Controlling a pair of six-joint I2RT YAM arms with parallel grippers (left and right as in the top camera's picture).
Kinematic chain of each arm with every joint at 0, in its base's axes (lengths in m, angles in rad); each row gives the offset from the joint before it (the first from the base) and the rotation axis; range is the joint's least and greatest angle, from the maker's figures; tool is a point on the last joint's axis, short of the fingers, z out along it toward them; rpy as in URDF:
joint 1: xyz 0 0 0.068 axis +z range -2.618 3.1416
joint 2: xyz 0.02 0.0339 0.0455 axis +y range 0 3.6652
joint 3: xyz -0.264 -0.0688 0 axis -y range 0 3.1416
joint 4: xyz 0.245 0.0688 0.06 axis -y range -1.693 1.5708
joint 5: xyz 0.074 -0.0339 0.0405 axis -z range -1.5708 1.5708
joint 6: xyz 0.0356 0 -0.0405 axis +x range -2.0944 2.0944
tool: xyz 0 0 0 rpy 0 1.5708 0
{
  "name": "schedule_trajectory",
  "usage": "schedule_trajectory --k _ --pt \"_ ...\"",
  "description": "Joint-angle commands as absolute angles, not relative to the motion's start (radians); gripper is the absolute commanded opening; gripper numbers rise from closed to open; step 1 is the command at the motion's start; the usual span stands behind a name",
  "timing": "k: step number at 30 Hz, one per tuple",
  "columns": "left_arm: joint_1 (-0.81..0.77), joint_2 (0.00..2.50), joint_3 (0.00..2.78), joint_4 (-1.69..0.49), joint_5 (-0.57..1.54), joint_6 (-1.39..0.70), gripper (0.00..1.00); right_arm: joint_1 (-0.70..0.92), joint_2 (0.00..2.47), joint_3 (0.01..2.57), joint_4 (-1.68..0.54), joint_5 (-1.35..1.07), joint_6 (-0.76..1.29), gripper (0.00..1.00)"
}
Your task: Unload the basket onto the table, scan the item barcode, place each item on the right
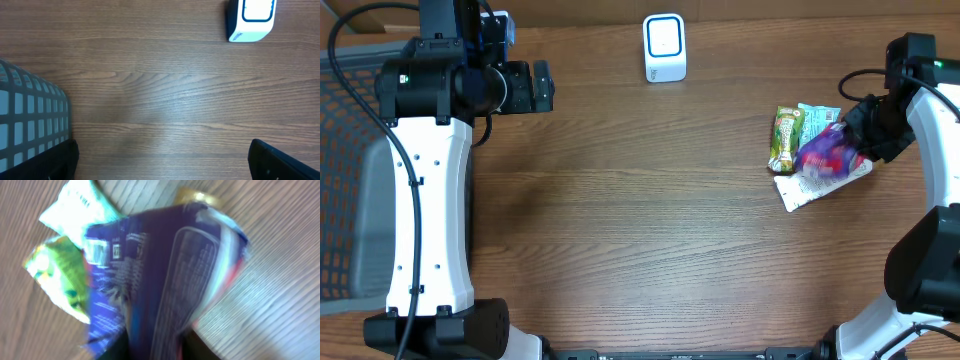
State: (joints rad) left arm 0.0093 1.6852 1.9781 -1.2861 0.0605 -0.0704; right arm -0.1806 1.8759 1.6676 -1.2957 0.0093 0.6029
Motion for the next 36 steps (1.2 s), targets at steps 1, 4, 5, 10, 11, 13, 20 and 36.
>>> schedule_trajectory --k 1,4,5,10,11,13,20,36 --pt "0.013 1.687 1.984 -1.282 0.069 -0.048 1.0 -0.171 1.819 1.694 -1.292 -0.025 0.487 0.63" --pt "0.013 1.687 1.984 -1.283 0.068 -0.048 1.0 -0.171 1.748 1.713 -1.312 -0.025 0.473 1.0" --pt "0.013 1.687 1.984 -1.282 0.068 -0.048 1.0 -0.171 1.711 1.72 -1.32 -0.027 0.47 1.0" --pt "0.013 1.687 1.984 -1.282 0.068 -0.048 0.99 -0.165 1.514 1.748 -1.399 -0.094 0.385 1.0" --pt "0.013 1.687 1.984 -1.282 0.068 -0.048 1.0 -0.159 1.465 1.754 -1.425 -0.097 0.384 1.0" --pt "0.013 1.687 1.984 -1.282 0.068 -0.048 0.99 -0.152 1.379 1.758 -1.474 -0.099 0.384 1.0" --pt "0.013 1.687 1.984 -1.282 0.068 -0.048 1.0 -0.152 1.128 1.758 -1.603 -0.099 0.384 1.0" --pt "0.013 1.687 1.984 -1.282 0.068 -0.048 1.0 -0.114 0.73 1.616 -1.539 0.038 0.256 1.0"
